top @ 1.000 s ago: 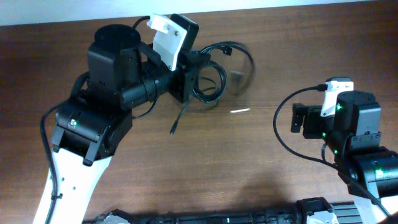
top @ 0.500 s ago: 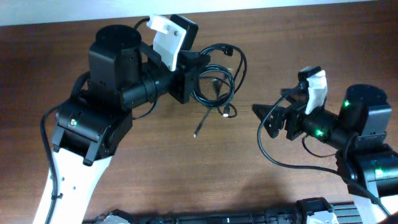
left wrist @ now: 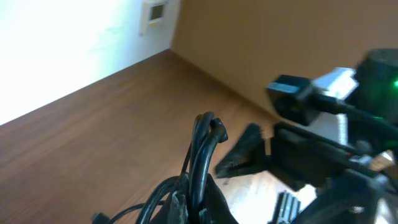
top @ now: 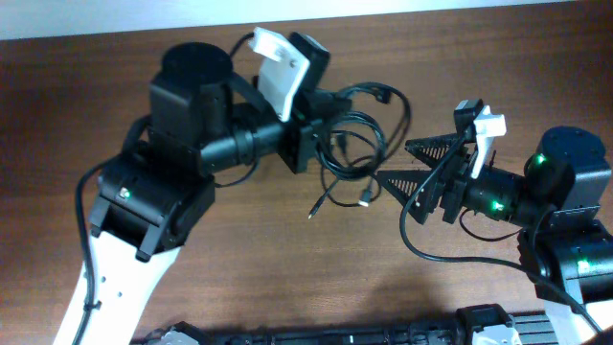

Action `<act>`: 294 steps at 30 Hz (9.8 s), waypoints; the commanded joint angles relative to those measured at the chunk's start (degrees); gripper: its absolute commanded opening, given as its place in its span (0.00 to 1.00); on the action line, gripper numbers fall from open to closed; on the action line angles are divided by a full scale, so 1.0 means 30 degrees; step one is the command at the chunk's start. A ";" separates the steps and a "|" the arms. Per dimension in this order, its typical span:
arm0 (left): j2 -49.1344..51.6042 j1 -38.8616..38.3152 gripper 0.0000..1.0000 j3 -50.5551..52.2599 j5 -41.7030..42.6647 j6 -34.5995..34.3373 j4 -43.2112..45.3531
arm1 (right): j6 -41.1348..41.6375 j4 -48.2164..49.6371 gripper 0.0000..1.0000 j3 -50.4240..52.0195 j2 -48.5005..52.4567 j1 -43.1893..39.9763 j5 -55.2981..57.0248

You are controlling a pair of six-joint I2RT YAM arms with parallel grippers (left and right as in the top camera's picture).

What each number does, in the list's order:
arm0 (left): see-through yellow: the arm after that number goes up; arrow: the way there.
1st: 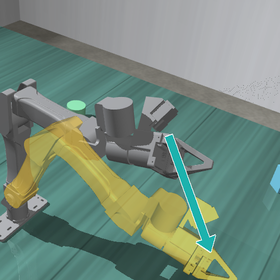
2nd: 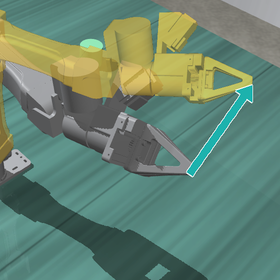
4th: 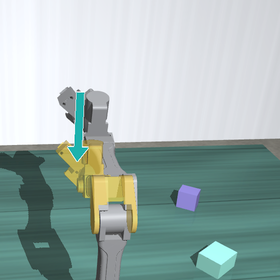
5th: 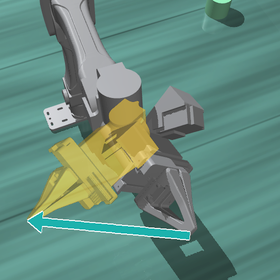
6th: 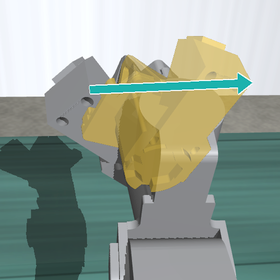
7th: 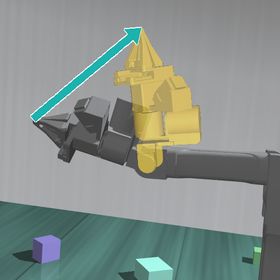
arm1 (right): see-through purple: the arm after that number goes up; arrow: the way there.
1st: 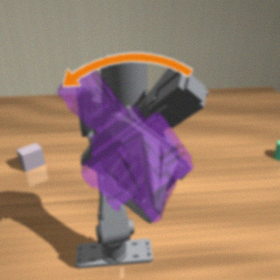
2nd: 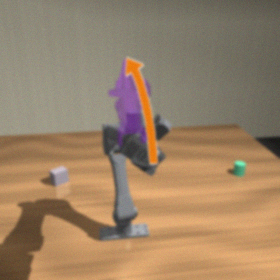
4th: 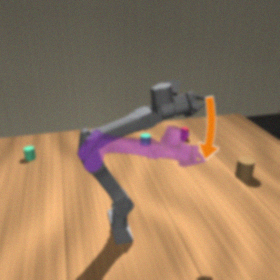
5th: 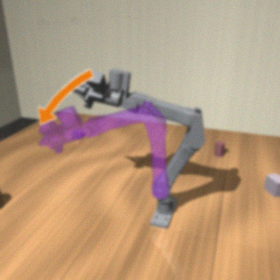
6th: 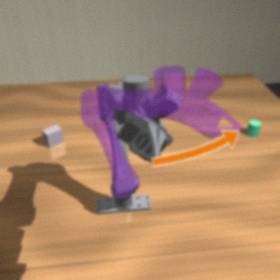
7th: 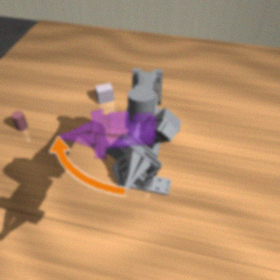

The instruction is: Untangle cables

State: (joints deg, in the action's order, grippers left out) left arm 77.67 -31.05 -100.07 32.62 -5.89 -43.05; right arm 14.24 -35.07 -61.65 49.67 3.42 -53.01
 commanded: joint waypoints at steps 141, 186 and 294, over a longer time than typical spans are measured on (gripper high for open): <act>0.3847 -0.3475 0.28 -0.0321 -0.4612 -0.1217 -0.3249 | 0.0852 0.4765 0.04 -0.0058 0.1042 -0.3417 -0.2601; 0.3555 -0.3475 0.18 -0.0321 -0.7446 -0.3286 -0.1807 | 0.0867 0.6921 0.04 -0.0058 0.1304 -0.3417 -0.3723; 0.3876 -0.3534 0.00 -0.0321 -1.3019 -0.3818 -0.1377 | 0.7570 0.0867 0.62 -0.0066 0.2033 0.6229 1.4112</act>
State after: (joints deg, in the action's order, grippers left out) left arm 89.08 -41.56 -100.51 -8.73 -16.45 -47.53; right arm 35.40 -33.65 -61.49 56.51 21.78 -13.96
